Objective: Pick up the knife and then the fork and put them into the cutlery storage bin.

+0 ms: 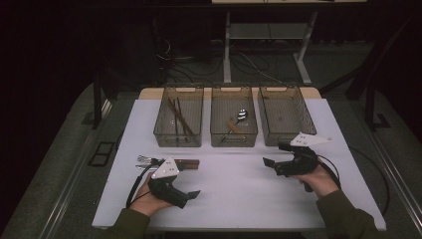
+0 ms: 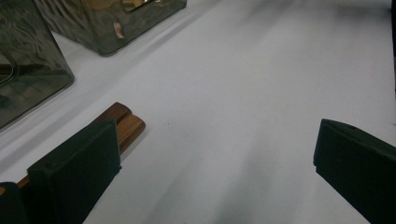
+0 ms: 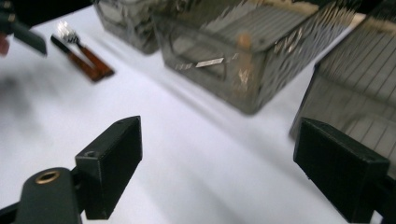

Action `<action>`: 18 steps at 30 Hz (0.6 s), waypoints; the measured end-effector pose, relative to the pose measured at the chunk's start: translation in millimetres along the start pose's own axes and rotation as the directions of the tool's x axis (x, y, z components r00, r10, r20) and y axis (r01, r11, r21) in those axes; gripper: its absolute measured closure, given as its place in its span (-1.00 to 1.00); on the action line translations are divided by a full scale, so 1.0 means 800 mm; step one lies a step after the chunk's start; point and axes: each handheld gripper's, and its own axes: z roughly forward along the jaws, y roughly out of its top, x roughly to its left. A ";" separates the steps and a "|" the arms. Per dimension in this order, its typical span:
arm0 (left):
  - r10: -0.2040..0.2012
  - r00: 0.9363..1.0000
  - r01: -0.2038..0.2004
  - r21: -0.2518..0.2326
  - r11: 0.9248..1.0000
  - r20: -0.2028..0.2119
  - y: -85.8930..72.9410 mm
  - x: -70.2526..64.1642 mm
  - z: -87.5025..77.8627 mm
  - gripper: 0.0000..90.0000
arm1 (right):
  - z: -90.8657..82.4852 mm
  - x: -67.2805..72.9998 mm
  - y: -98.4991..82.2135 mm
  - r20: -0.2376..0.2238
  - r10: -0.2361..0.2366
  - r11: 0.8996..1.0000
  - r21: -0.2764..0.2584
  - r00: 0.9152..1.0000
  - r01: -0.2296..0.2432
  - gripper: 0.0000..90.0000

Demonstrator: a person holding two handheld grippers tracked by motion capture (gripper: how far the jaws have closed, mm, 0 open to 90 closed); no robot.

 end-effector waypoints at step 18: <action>-0.007 1.000 0.007 0.009 1.000 -0.018 0.003 0.005 -0.007 -0.84 | -0.033 0.013 -0.066 0.002 -0.024 1.000 0.010 1.000 0.024 -0.66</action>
